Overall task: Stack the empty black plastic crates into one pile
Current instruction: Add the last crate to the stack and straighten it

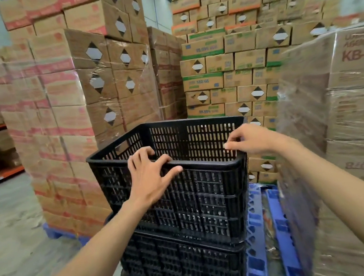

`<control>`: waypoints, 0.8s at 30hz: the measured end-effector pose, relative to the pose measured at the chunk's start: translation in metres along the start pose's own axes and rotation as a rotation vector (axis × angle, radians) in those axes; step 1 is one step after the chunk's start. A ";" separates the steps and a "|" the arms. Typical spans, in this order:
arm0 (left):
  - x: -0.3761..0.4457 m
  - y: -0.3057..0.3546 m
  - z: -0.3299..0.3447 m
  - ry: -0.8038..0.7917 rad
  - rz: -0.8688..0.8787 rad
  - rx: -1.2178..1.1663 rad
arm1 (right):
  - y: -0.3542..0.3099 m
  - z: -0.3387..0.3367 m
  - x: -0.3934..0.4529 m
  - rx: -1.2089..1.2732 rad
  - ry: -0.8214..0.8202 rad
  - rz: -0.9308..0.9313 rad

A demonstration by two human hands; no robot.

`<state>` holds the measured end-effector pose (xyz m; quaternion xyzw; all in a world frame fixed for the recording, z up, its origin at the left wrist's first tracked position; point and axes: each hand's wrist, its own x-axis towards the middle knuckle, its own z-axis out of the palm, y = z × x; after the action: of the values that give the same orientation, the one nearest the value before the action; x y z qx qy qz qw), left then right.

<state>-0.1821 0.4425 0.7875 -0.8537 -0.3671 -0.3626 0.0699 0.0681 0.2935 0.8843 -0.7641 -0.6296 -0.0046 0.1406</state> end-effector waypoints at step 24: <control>0.036 -0.059 -0.022 -0.171 0.182 -0.150 | -0.072 0.054 -0.023 -0.236 0.359 -0.055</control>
<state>-0.2178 0.4971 0.8195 -0.9141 -0.2646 -0.3071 0.0068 -0.0153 0.2949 0.8436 -0.7447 -0.6103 -0.2178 0.1599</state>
